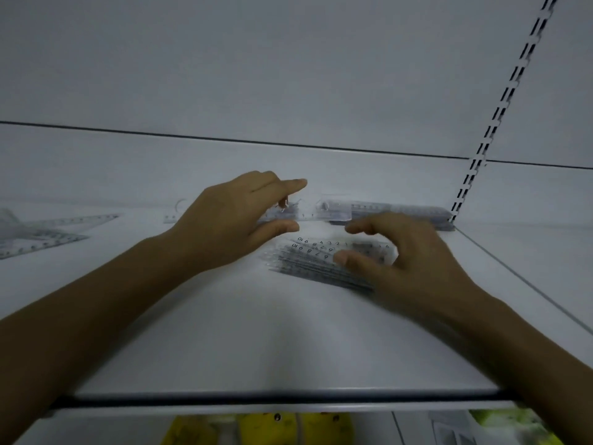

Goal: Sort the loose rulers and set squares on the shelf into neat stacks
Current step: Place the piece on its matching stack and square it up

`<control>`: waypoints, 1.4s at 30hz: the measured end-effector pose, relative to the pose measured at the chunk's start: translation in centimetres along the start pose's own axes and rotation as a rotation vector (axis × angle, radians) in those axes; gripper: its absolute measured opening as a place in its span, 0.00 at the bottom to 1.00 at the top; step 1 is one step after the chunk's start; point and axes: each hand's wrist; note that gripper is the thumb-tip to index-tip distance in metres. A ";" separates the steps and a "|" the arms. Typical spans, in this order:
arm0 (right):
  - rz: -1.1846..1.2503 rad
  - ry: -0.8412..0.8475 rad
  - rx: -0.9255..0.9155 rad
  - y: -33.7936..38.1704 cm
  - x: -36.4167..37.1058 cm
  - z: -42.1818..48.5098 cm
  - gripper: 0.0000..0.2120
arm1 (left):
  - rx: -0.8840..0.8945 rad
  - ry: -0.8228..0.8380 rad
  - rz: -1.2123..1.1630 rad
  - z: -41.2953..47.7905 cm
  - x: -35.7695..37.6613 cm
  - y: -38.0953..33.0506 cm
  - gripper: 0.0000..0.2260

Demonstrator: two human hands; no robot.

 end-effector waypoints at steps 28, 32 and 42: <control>0.258 -0.281 0.666 -11.8 -0.4 5.7 0.14 | -0.276 0.088 0.098 -1.3 -0.2 1.1 0.08; -0.053 -0.319 0.636 -12.0 0.2 5.3 0.13 | -0.273 0.107 0.058 -0.9 0.0 0.8 0.13; -0.149 -0.303 0.725 -12.7 0.7 5.3 0.15 | -0.247 0.176 0.050 -0.9 0.0 0.1 0.10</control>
Point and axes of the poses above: each hand's wrist, its own z-axis towards the middle knuckle, its own x-axis out of the palm, y = z × x, and after that the axes turned 2 degrees about -x, right-handed
